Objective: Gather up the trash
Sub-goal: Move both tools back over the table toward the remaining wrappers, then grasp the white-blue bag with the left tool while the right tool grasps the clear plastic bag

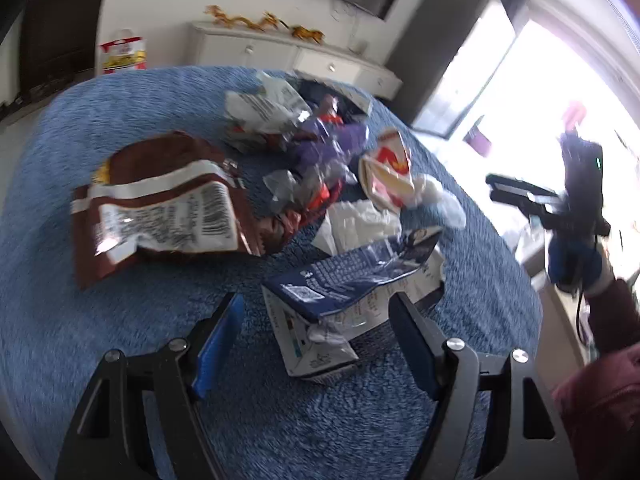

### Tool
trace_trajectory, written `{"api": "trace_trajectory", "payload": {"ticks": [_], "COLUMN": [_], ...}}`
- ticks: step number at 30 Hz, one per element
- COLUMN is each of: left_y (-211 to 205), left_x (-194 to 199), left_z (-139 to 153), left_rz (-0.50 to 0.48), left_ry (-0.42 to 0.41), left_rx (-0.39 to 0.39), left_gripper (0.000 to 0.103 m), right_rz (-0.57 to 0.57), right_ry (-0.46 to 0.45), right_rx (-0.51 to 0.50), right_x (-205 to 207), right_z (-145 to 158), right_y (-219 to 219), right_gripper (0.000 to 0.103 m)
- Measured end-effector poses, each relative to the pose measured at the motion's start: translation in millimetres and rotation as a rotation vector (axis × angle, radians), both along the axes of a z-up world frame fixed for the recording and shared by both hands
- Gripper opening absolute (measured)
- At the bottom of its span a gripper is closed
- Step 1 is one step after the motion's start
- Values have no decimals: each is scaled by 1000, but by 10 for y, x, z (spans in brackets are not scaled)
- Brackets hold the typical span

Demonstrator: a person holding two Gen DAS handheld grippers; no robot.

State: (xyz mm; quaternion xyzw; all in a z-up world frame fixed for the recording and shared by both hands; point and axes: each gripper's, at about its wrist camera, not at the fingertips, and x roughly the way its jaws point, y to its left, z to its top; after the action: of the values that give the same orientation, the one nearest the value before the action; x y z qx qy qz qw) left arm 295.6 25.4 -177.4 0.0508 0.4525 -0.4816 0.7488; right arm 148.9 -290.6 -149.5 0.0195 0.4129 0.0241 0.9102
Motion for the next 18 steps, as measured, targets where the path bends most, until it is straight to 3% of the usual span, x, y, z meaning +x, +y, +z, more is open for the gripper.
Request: {"api": "trace_trajectory", "payload": {"ticks": [9,13,18], "left_y": [-136,-98,-60], "left_x": [-17,-89,-220], "left_z": [-28,-21,-6], "left_rz": [-113,-106,-73], "left_ry": [17,30,14], "left_rx": [-41,-52,-46], "left_gripper": [72,36,33], "right_rz": [37,48,89], "right_ry": [48,66,83], "right_rx": [-15,-6,-17], "right_x": [295,395,524], "right_z": [-168,-243,-319], "right_y": [117,86,108], "right_gripper": [52,52,52]}}
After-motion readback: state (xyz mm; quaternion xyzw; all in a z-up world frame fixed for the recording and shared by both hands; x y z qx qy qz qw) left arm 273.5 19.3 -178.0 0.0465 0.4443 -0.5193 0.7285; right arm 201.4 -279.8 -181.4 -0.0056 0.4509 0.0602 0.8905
